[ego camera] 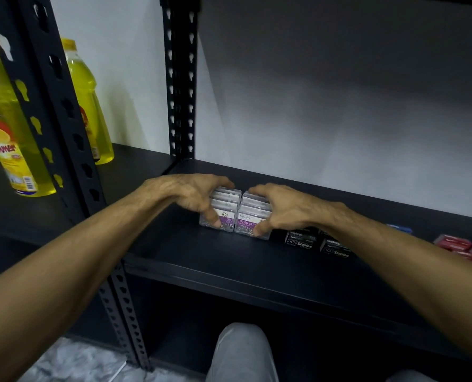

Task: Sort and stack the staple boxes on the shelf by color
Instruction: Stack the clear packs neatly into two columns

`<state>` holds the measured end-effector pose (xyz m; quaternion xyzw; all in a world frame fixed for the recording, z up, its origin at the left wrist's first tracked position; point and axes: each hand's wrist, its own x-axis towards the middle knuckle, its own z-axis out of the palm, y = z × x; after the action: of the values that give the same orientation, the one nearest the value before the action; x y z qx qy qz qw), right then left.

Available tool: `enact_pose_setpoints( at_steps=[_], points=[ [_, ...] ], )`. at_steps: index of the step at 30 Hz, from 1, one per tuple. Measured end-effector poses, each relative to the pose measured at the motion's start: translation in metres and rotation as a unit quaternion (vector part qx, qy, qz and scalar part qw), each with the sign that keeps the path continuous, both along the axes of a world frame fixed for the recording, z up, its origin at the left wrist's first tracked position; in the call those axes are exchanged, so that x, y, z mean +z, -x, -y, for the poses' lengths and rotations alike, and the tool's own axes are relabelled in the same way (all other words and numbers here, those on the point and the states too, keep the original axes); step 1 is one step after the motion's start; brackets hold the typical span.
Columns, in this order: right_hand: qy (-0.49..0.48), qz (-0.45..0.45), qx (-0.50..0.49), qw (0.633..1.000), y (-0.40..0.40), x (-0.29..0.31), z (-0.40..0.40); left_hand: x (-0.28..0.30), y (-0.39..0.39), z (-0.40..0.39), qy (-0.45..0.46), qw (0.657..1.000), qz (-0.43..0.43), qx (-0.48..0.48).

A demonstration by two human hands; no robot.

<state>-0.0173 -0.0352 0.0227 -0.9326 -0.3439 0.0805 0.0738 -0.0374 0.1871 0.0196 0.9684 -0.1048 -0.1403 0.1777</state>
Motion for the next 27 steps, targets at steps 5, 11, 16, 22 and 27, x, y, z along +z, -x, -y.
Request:
enact_pose_setpoints(
  at_steps=[5,11,16,22,27],
  points=[
    [-0.004,0.0,0.008,1.0,-0.0022,0.0008,-0.0013,0.0,0.0005,0.0004,0.005,1.0,0.007,0.002],
    [-0.009,-0.004,0.011,1.0,-0.0037,0.0019,-0.0017,0.0008,-0.0017,0.0029,0.005,1.0,0.009,0.004],
    [-0.011,-0.009,0.01,1.0,-0.0051,0.0027,-0.0017,0.0016,-0.0013,0.0038,0.003,1.0,0.009,0.007],
    [-0.013,-0.015,0.012,1.0,-0.0057,0.0038,-0.0023,0.0021,0.0001,0.0042,0.007,1.0,0.01,0.011],
    [-0.012,-0.016,0.011,1.0,-0.0059,0.0036,-0.0011,0.0023,0.001,0.0042,0.004,1.0,0.014,0.011]
  ],
)
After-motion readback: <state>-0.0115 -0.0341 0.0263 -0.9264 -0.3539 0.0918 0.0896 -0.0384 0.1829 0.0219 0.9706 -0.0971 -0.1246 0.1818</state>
